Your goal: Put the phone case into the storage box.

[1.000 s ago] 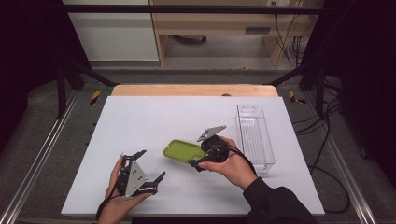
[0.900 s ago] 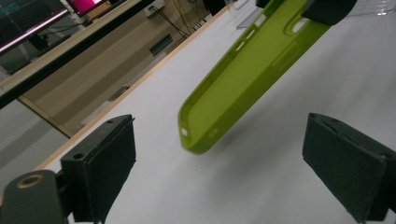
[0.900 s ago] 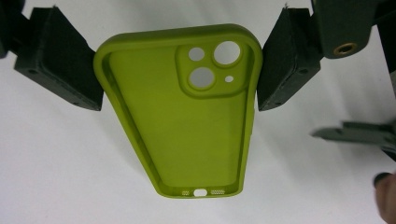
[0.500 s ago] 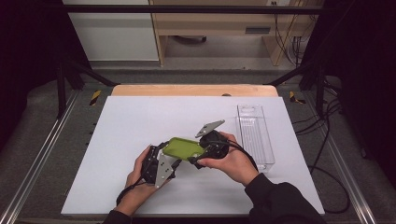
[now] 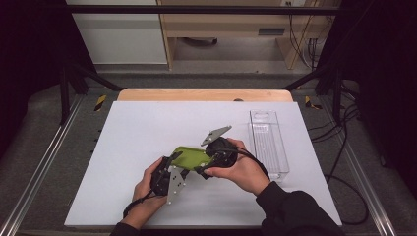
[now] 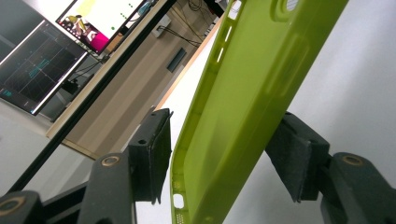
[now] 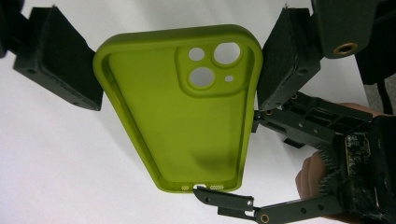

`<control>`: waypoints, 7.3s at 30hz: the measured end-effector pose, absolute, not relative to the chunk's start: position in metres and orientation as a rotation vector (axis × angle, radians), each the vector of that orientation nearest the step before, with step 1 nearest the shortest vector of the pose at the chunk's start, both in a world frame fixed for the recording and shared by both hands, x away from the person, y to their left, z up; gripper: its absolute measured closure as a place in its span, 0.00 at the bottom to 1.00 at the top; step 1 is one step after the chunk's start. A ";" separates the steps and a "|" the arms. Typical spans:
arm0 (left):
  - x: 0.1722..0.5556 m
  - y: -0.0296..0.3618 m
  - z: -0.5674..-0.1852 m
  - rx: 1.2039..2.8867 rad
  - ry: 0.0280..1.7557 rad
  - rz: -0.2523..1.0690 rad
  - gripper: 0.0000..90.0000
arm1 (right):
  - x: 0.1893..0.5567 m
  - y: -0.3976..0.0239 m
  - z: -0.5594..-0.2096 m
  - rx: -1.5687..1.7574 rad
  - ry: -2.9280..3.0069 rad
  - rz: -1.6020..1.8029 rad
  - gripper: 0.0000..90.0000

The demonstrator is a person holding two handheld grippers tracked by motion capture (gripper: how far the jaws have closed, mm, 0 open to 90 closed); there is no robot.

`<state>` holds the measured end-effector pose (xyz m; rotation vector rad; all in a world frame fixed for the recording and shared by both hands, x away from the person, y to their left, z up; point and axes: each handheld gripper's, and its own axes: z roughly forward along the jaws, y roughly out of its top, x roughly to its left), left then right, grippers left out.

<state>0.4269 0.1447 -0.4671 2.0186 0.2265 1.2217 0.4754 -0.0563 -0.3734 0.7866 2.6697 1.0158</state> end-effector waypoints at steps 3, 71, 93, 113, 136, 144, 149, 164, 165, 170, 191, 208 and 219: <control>0.427 0.147 -0.466 2.010 0.238 1.225 0.46 | 0.476 -0.054 -0.372 0.781 2.671 1.010 0.19; 0.428 0.172 -0.454 1.917 0.470 1.004 0.85 | 0.458 -0.069 -0.355 0.741 2.327 1.460 0.07; 0.425 0.179 -0.451 1.738 0.623 0.567 0.85 | 0.443 -0.046 -0.402 0.890 2.048 1.740 0.04; 0.427 0.176 -0.455 1.716 0.627 0.406 0.85 | 0.456 -0.030 -0.399 0.899 2.015 1.748 0.04; 0.428 0.175 -0.458 1.699 0.639 0.368 0.85 | 0.457 -0.024 -0.398 0.965 2.009 1.711 0.17; 0.427 0.173 -0.459 1.708 0.662 0.424 0.82 | 0.456 -0.021 -0.395 0.987 2.039 1.629 0.18; 0.428 0.175 -0.459 1.705 0.712 0.505 0.36 | 0.465 -0.025 -0.389 1.003 2.033 1.559 0.18; 0.419 0.224 -0.449 1.605 0.840 0.653 0.08 | 0.496 -0.045 -0.364 0.971 2.050 1.424 0.18; 0.418 0.228 -0.448 1.598 0.851 0.666 0.07 | 0.497 -0.046 -0.363 0.966 2.050 1.418 0.18; 0.408 0.246 -0.449 1.582 0.897 0.705 0.06 | 0.503 -0.055 -0.360 0.967 2.044 1.413 0.18; 0.397 0.275 -0.452 1.550 0.949 0.766 0.04 | 0.531 -0.104 -0.330 1.083 1.889 1.440 0.18; 0.400 0.275 -0.455 1.555 0.947 0.754 0.04 | 0.554 -0.133 -0.289 1.123 1.827 1.384 0.18; 0.401 0.273 -0.456 1.574 0.933 0.754 0.04 | 0.569 -0.152 -0.276 1.149 1.778 1.354 0.18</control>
